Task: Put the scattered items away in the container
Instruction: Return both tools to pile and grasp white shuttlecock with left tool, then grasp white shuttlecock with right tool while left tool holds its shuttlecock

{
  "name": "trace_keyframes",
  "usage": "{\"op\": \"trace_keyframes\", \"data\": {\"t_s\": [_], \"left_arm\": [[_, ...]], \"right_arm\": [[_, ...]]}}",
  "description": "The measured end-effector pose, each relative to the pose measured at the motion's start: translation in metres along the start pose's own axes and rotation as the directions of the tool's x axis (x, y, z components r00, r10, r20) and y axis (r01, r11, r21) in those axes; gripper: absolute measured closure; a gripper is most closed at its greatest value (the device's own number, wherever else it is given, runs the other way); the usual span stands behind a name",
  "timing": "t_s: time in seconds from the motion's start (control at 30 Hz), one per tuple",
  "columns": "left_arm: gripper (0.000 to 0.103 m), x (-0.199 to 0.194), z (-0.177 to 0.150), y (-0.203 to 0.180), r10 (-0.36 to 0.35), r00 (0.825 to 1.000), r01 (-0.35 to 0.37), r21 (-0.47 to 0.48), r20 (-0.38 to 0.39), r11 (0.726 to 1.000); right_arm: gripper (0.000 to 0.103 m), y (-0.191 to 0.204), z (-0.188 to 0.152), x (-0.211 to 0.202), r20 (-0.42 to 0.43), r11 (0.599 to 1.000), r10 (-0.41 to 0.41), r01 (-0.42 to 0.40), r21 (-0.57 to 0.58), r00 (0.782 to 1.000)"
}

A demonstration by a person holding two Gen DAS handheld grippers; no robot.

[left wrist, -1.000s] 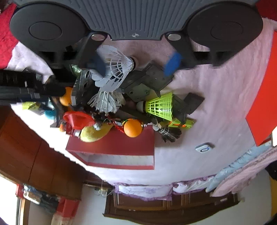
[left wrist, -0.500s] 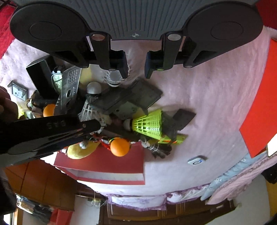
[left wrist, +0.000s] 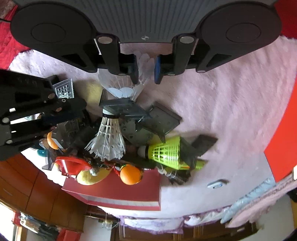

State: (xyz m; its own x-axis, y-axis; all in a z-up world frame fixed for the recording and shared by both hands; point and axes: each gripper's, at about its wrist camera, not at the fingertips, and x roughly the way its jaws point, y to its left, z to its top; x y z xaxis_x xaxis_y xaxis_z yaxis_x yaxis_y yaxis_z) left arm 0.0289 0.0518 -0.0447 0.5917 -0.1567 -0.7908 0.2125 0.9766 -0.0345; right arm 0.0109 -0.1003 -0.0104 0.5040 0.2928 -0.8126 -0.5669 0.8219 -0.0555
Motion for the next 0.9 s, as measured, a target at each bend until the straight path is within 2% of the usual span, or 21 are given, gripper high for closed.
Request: {"op": "trace_keyframes", "data": {"t_s": [0.1, 0.17, 0.27, 0.33, 0.4, 0.43, 0.5, 0.57, 0.63, 0.7, 0.8, 0.9], "left_arm": [[0.082, 0.001, -0.001, -0.001, 0.004, 1.0, -0.004, 0.01, 0.0, 1.0], [0.082, 0.001, -0.002, -0.001, -0.003, 1.0, 0.003, 0.007, 0.004, 1.0], [0.079, 0.001, -0.002, 0.0, -0.016, 1.0, 0.016, -0.002, 0.007, 1.0], [0.074, 0.0, -0.002, -0.001, -0.023, 1.0, 0.023, -0.001, 0.013, 1.0], [0.073, -0.001, -0.002, -0.002, -0.025, 0.999, 0.025, 0.005, 0.02, 1.0], [0.073, -0.002, -0.003, -0.003, -0.016, 0.999, 0.016, 0.022, 0.029, 1.0], [0.073, -0.006, -0.005, -0.007, 0.006, 0.998, -0.009, 0.065, 0.055, 0.998], [0.074, -0.009, -0.005, -0.008, 0.01, 0.997, -0.017, 0.085, 0.074, 0.996], [0.077, -0.009, -0.005, -0.007, 0.005, 0.997, -0.011, 0.077, 0.077, 0.997], [0.085, -0.008, -0.005, -0.007, 0.0, 0.998, -0.005, 0.072, 0.069, 0.997], [0.086, -0.003, -0.005, -0.007, 0.004, 0.999, -0.008, 0.083, 0.054, 0.997], [0.086, 0.005, -0.003, -0.006, -0.008, 0.999, 0.004, 0.091, 0.037, 0.996]], "right_arm": [[0.081, -0.005, 0.011, -0.008, 0.059, 1.0, -0.01, 0.011, -0.014, 0.998], [0.063, -0.011, 0.023, -0.01, 0.102, 0.999, -0.021, 0.026, -0.04, 0.995], [0.053, -0.019, 0.042, -0.013, 0.162, 0.996, -0.032, 0.046, -0.079, 0.986], [0.054, -0.023, 0.052, -0.002, 0.133, 0.995, -0.011, 0.025, -0.1, 0.991], [0.066, -0.026, 0.058, 0.014, 0.06, 0.993, 0.02, -0.013, -0.114, 0.998], [0.078, -0.028, 0.058, 0.023, 0.023, 0.994, 0.039, -0.036, -0.107, 0.999], [0.081, -0.032, 0.054, 0.022, 0.007, 0.994, 0.068, -0.067, -0.084, 0.998], [0.091, -0.034, 0.051, 0.011, 0.007, 0.991, 0.112, -0.112, -0.072, 0.994], [0.094, -0.035, 0.047, -0.001, -0.001, 0.985, 0.159, -0.159, -0.064, 0.987], [0.094, -0.029, 0.04, -0.007, -0.027, 0.982, 0.147, -0.149, -0.114, 0.989], [0.093, -0.022, 0.034, -0.006, -0.062, 0.98, 0.126, -0.134, -0.145, 0.99], [0.089, -0.018, 0.03, 0.007, -0.105, 0.982, 0.136, -0.148, -0.117, 0.985]]}}
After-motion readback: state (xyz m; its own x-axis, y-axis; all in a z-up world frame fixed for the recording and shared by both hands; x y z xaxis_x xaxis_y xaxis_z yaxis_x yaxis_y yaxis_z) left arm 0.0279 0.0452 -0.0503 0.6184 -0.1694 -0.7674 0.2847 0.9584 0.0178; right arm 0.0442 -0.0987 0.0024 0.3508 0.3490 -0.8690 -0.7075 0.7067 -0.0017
